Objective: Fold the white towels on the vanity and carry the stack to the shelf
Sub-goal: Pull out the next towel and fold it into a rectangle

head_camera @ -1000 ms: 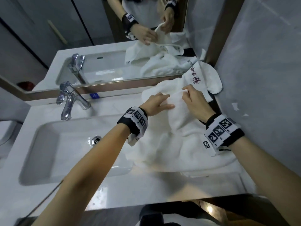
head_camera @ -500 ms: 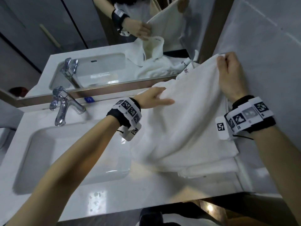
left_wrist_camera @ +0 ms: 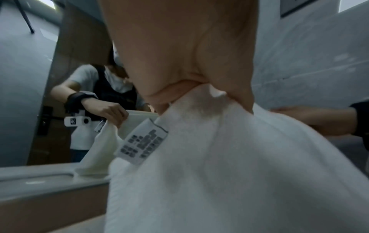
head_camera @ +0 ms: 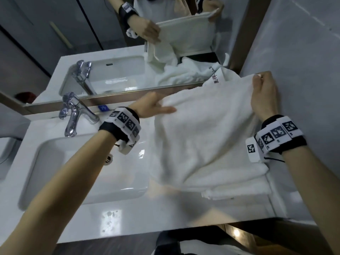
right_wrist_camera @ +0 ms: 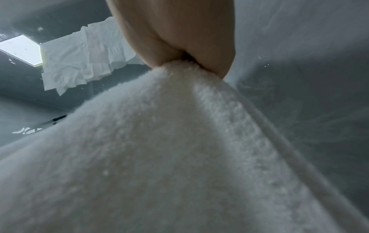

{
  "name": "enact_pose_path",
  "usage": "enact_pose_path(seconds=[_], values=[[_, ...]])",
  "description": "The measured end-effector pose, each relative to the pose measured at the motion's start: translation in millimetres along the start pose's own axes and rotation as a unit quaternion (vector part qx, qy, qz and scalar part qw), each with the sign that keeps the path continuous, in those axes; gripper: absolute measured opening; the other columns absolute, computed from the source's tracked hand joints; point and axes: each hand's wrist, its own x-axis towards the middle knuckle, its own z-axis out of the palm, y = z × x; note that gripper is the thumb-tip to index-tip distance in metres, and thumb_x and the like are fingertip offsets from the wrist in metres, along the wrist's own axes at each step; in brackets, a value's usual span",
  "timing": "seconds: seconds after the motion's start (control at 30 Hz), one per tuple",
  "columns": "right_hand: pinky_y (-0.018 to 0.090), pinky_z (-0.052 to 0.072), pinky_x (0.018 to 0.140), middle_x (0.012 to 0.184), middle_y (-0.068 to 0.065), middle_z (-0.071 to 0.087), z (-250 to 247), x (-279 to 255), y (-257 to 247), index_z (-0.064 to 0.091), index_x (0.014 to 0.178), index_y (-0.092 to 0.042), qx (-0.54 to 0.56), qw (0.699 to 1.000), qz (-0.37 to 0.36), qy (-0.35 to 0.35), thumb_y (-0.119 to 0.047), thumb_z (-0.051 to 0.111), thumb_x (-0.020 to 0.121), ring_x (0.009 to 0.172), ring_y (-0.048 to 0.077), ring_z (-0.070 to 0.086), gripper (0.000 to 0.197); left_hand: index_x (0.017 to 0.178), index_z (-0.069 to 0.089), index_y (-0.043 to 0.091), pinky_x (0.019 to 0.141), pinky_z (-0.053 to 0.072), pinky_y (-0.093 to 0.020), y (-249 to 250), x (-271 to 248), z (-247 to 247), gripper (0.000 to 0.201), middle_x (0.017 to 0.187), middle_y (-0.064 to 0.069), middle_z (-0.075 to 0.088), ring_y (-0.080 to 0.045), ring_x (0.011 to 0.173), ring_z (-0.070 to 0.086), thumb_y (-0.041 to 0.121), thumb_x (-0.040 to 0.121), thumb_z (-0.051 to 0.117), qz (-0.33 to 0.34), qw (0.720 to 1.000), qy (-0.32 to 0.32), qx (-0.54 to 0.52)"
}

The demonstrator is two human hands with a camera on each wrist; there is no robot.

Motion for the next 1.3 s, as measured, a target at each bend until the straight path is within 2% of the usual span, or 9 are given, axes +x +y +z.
enact_pose_path(seconds=[0.07, 0.17, 0.3, 0.5, 0.63, 0.83, 0.97, 1.13, 1.3], values=[[0.019, 0.022, 0.06, 0.113, 0.026, 0.058, 7.2, 3.4, -1.2, 0.049, 0.113, 0.005, -0.004, 1.0, 0.006, -0.005, -0.022, 0.034, 0.101, 0.1, 0.035, 0.054, 0.033, 0.126, 0.055, 0.019, 0.063, 0.036, 0.001, -3.8, -1.9, -12.3, 0.052, 0.076, 0.012, 0.057, 0.021, 0.071, 0.053, 0.044, 0.082, 0.066, -0.014, 1.0, 0.016, 0.019], [0.029, 0.028, 0.068, 0.115, 0.028, 0.059, 17.5, 6.6, 4.9, 0.05, 0.114, 0.006, -0.018, 0.999, 0.018, -0.022, -0.02, 0.037, 0.1, 0.104, 0.038, 0.054, 0.032, 0.126, 0.053, 0.029, 0.081, 0.043, -0.024, -21.1, -2.8, -5.4, 0.056, 0.1, 0.013, 0.06, -0.012, 0.089, 0.058, 0.055, 0.078, 0.065, -0.13, 0.987, -0.037, 0.085], [0.034, 0.035, 0.082, 0.12, 0.025, 0.059, 28.0, 11.0, 26.2, 0.05, 0.12, -0.002, -0.05, 0.997, 0.031, -0.056, -0.017, 0.038, 0.099, 0.107, 0.038, 0.055, 0.029, 0.116, 0.054, 0.017, 0.076, 0.039, -0.026, -53.3, -11.8, 29.9, 0.044, 0.097, -0.004, 0.064, -0.022, 0.091, 0.059, 0.036, 0.08, 0.07, -0.255, 0.96, -0.082, 0.083], [0.037, 0.04, 0.097, 0.125, 0.02, 0.052, 42.9, 9.6, 57.2, 0.039, 0.131, -0.005, -0.002, 0.983, 0.102, -0.155, -0.011, 0.051, 0.093, 0.114, 0.031, 0.051, 0.04, 0.114, 0.053, 0.007, 0.077, 0.041, -0.03, -92.9, -31.3, 75.4, 0.034, 0.111, -0.018, 0.063, -0.032, 0.101, 0.059, 0.024, 0.087, 0.063, -0.363, 0.931, 0.015, -0.032], [0.033, 0.043, 0.083, 0.09, 0.001, 0.056, 42.6, 10.2, 71.2, 0.047, 0.118, -0.006, 0.014, 0.985, 0.118, -0.127, -0.012, 0.057, 0.088, 0.09, 0.02, 0.051, 0.032, 0.102, 0.037, 0.014, 0.069, 0.039, -0.033, -107.5, -44.4, 86.0, 0.019, 0.097, -0.014, 0.055, -0.026, 0.08, 0.051, 0.023, 0.094, 0.053, -0.342, 0.927, 0.049, -0.144], [0.044, 0.046, 0.09, 0.111, 0.022, 0.064, 44.9, 15.7, 74.5, 0.061, 0.102, -0.001, -0.058, 0.97, 0.134, -0.193, -0.037, 0.052, 0.092, 0.103, 0.036, 0.06, 0.039, 0.083, 0.055, 0.006, 0.063, 0.036, -0.029, -107.7, -60.1, 91.7, 0.024, 0.078, -0.009, 0.057, -0.021, 0.07, 0.049, 0.026, 0.095, 0.052, -0.312, 0.917, 0.1, -0.227], [0.04, 0.044, 0.091, 0.114, 0.021, 0.062, 43.2, 16.3, 74.2, 0.061, 0.107, 0.0, -0.073, 0.966, 0.149, -0.199, -0.036, 0.046, 0.095, 0.106, 0.035, 0.058, 0.041, 0.069, 0.053, 0.01, 0.056, 0.036, -0.019, -106.6, -61.8, 96.0, 0.028, 0.069, 0.002, 0.057, -0.011, 0.06, 0.049, 0.027, 0.09, 0.061, -0.318, 0.914, 0.126, -0.22], [0.004, 0.04, 0.053, 0.099, 0.007, 0.056, 25.7, 15.1, 77.3, 0.061, 0.107, 0.01, 0.018, 0.974, 0.16, -0.16, -0.015, 0.048, 0.095, 0.092, 0.015, 0.047, 0.031, 0.062, 0.049, 0.016, 0.054, 0.045, -0.013, -113.3, -58.9, 67.0, 0.03, 0.066, -0.003, 0.058, 0.0, 0.053, 0.057, 0.017, 0.086, 0.066, -0.281, 0.884, 0.238, -0.288], [0.032, 0.04, 0.078, 0.099, 0.011, 0.059, 22.4, 16.3, 85.2, 0.062, 0.106, 0.002, 0.094, 0.961, 0.193, -0.177, -0.017, 0.049, 0.092, 0.092, 0.02, 0.051, 0.027, 0.06, 0.052, 0.016, 0.051, 0.047, -0.017, -118.4, -61.1, 49.7, 0.029, 0.067, -0.001, 0.064, -0.005, 0.052, 0.06, 0.014, 0.084, 0.068, -0.277, 0.849, 0.244, -0.377]])
